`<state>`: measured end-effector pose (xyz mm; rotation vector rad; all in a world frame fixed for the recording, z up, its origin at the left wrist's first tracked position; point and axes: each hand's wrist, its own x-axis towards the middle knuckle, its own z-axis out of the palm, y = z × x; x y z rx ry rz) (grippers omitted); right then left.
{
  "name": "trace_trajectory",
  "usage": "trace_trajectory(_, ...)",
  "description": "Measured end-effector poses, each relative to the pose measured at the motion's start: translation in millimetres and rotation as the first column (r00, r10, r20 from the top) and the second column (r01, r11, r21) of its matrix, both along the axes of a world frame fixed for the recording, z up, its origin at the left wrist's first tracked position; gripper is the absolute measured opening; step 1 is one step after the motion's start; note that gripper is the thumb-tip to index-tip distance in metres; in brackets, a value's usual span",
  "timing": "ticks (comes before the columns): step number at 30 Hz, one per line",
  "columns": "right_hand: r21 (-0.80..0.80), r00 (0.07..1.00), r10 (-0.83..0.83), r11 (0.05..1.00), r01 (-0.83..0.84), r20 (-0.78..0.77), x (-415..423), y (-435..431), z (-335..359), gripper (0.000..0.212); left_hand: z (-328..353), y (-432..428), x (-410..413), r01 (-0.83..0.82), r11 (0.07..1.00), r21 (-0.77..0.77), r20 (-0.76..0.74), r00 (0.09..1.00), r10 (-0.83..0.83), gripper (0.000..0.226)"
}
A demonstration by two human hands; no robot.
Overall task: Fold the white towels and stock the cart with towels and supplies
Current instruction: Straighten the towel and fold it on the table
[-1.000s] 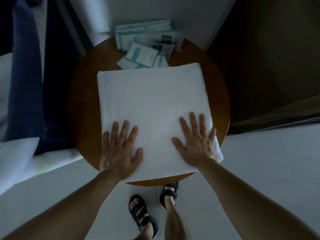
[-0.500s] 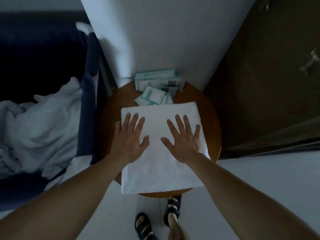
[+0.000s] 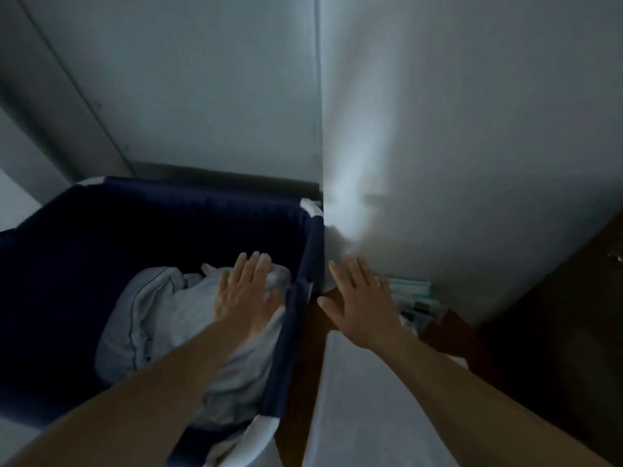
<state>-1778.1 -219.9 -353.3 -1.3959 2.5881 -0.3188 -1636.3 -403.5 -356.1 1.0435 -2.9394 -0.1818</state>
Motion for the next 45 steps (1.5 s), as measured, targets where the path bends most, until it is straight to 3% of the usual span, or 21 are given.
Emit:
trace_trajectory(6,0.034,0.978,0.198,0.979,-0.2,0.059,35,-132,-27,0.093,-30,-135,56,-0.172,0.984,0.039,0.085,0.982,0.168,0.069)
trace_trajectory(9,0.112,0.97,0.204,0.969,-0.219,0.136,56,-201,-65,0.1,-62,-199,71,-0.208,0.973,0.094,0.121,0.973,0.197,0.069)
trace_trajectory(12,0.268,0.945,0.164,0.933,-0.242,0.282,72,-258,-120,0.094,-101,-249,87,-0.196,0.969,0.154,0.143,0.974,0.174,0.07)
trace_trajectory(17,0.446,0.891,0.124,0.83,-0.334,0.437,96,-325,-203,0.129,-162,-304,112,-0.201,0.944,0.262,0.202,0.968,0.15,0.072)
trace_trajectory(20,0.535,0.881,0.179,0.736,-0.415,0.438,109,-355,-245,0.146,-189,-324,126,-0.209,0.926,0.315,0.243,0.961,0.134,0.076)
trace_trajectory(23,0.589,0.901,0.228,0.693,-0.416,0.369,124,-361,-275,0.136,-207,-336,136,-0.214,0.909,0.358,0.285,0.952,0.111,0.08)
trace_trajectory(26,0.492,0.937,0.196,0.81,-0.321,0.289,131,-355,-283,0.08,-208,-340,130,-0.207,0.9,0.383,0.296,0.951,0.092,0.078)
trace_trajectory(30,0.223,0.879,-0.006,0.968,-0.114,0.476,118,-351,-262,0.038,-182,-333,103,-0.132,0.897,0.422,0.242,0.97,0.029,0.073)
trace_trajectory(32,0.128,0.825,-0.044,0.991,-0.035,0.564,107,-358,-243,0.02,-174,-334,95,-0.108,0.861,0.496,0.206,0.979,0.005,0.076)
trace_trajectory(36,-0.004,0.755,-0.119,0.987,0.158,0.645,61,-332,-165,0.027,-124,-307,67,-0.046,0.746,0.665,0.136,0.989,-0.061,0.088)
trace_trajectory(40,-0.173,0.754,-0.047,0.962,0.21,0.656,27,-296,-78,0.03,-71,-268,45,0.037,0.721,0.692,0.063,0.992,-0.111,0.108)
trace_trajectory(43,-0.287,0.785,0.085,0.95,0.121,0.613,19,-269,-18,0.037,-34,-234,33,0.117,0.768,0.629,-0.034,0.992,-0.124,0.112)
trace_trajectory(45,-0.377,0.821,0.159,0.923,0.073,0.549,16,-252,8,0.044,-13,-219,28,0.09,0.843,0.53,-0.087,0.995,-0.052,0.095)
